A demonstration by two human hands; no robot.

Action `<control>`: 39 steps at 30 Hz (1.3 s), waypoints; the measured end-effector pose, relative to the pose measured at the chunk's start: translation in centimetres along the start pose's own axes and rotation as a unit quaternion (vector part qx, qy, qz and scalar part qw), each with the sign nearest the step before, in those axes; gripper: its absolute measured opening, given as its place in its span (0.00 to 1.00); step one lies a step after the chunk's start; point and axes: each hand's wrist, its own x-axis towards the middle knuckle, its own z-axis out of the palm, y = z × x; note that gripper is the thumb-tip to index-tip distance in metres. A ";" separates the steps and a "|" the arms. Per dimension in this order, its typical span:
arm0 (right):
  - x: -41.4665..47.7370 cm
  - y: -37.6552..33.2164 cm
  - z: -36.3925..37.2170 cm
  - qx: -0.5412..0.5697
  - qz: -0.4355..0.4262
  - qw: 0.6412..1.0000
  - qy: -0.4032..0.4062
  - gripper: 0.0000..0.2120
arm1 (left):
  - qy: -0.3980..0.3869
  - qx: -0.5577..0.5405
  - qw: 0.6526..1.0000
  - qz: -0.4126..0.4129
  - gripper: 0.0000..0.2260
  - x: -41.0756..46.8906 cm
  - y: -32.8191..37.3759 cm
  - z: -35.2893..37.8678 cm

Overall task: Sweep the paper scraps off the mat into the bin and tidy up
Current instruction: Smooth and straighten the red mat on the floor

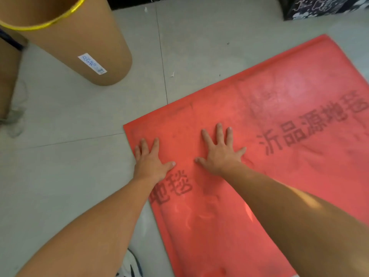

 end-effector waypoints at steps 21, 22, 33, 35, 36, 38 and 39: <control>-7.8 11.2 2.7 0.063 0.121 0.991 0.004 0.43 | -0.053 0.070 0.989 0.122 0.42 -5.9 7.7 4.8; -7.9 11.4 2.6 0.063 0.122 0.991 0.003 0.42 | -0.057 0.069 0.989 0.121 0.42 -6.1 7.9 4.8; -6.7 11.8 1.6 0.076 0.121 0.990 0.002 0.41 | -0.074 0.053 0.989 0.114 0.40 -5.2 8.3 3.9; -6.4 11.8 1.5 0.073 0.120 0.990 0.001 0.41 | -0.073 0.055 0.990 0.109 0.40 -4.9 8.3 3.9; -6.3 11.7 1.4 0.070 0.119 0.990 0.000 0.41 | -0.073 0.056 0.990 0.106 0.40 -4.9 8.3 3.9; -6.1 11.6 1.3 0.066 0.119 0.991 -0.002 0.41 | -0.075 0.057 0.991 0.099 0.40 -4.9 8.3 3.9; -6.0 11.4 1.3 0.062 0.118 0.991 -0.002 0.41 | -0.077 0.056 0.991 0.094 0.40 -5.0 8.2 3.9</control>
